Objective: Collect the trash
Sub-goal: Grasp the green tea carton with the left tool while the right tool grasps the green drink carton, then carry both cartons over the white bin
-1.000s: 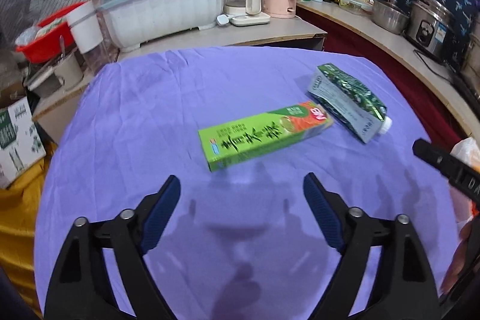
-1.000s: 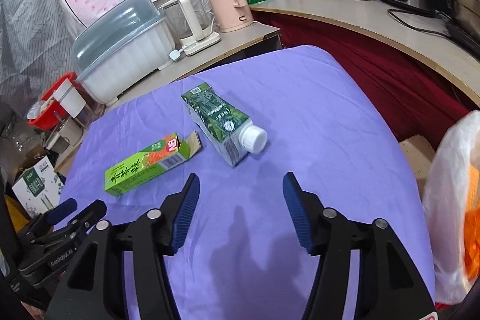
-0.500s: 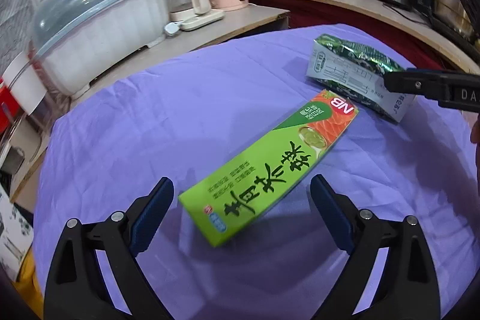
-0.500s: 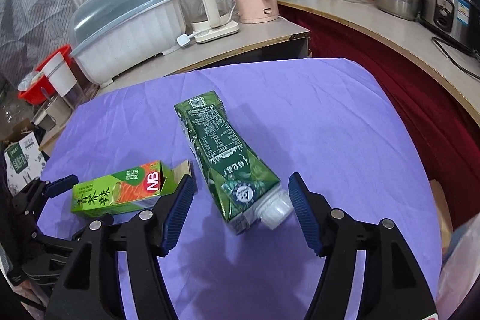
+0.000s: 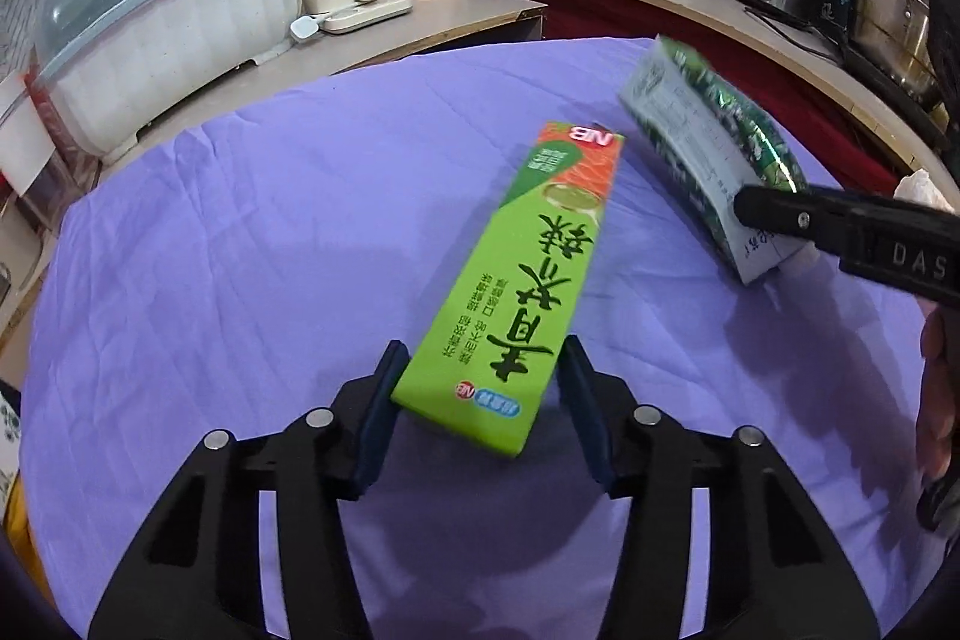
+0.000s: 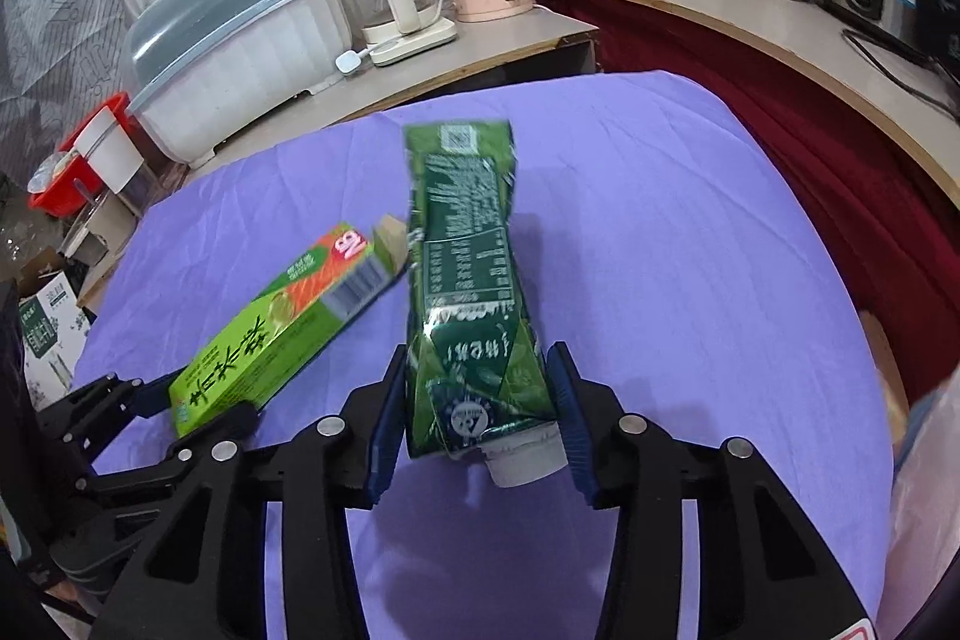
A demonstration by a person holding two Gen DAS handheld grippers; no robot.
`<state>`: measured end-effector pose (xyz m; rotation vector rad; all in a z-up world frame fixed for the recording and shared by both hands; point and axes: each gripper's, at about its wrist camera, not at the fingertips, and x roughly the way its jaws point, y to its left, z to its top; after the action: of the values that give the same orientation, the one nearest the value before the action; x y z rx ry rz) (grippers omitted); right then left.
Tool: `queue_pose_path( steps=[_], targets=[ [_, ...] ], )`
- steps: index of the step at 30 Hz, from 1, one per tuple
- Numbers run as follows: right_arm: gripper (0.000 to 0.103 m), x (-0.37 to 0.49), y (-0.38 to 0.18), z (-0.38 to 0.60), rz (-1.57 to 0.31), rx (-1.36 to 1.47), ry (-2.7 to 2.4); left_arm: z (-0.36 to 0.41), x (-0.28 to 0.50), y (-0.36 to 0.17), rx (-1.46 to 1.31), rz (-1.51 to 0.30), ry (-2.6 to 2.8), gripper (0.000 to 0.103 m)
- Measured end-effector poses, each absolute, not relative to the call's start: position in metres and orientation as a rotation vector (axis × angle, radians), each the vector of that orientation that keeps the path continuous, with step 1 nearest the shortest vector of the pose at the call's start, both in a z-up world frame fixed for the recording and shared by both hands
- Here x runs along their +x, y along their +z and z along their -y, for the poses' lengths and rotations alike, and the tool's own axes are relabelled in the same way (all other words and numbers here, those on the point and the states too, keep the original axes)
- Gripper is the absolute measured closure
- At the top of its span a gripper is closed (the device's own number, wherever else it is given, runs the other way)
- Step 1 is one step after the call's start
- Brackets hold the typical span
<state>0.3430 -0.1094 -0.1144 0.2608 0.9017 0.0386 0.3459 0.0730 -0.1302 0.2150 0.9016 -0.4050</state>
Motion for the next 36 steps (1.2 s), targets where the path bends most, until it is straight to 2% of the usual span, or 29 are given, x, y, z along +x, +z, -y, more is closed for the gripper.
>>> queue_pose_path(
  steps=[6, 9, 22, 25, 30, 33, 34, 36],
  targets=[
    [0.060, 0.293, -0.115, 0.118, -0.912, 0.290, 0.013, -0.051, 0.308, -0.123, 0.156, -0.906, -0.382, 0.059],
    [0.060, 0.267, -0.115, 0.128, -0.914, 0.324, -0.001, -0.038, 0.287, -0.120, 0.121, -0.918, -0.392, 0.065],
    [0.060, 0.175, -0.118, 0.167, -0.909, 0.421, -0.042, -0.013, 0.233, -0.120, 0.021, -0.951, -0.352, 0.064],
    [0.060, 0.168, -0.120, 0.171, -0.909, 0.433, -0.038, -0.009, 0.231, -0.117, 0.030, -0.932, -0.312, 0.042],
    [0.060, 0.165, -0.123, 0.175, -0.904, 0.452, -0.028, 0.003, 0.239, -0.116, 0.045, -0.933, -0.287, 0.042],
    [0.060, 0.165, -0.123, 0.176, -0.902, 0.458, -0.024, 0.010, 0.244, -0.121, 0.063, -0.966, -0.283, 0.052],
    [0.060, 0.165, -0.123, 0.176, -0.901, 0.460, -0.023, 0.012, 0.245, -0.123, 0.062, -0.982, -0.289, 0.061],
    [0.060, 0.165, -0.123, 0.177, -0.900, 0.466, -0.021, 0.014, 0.244, -0.125, 0.060, -0.995, -0.287, 0.063]
  ],
)
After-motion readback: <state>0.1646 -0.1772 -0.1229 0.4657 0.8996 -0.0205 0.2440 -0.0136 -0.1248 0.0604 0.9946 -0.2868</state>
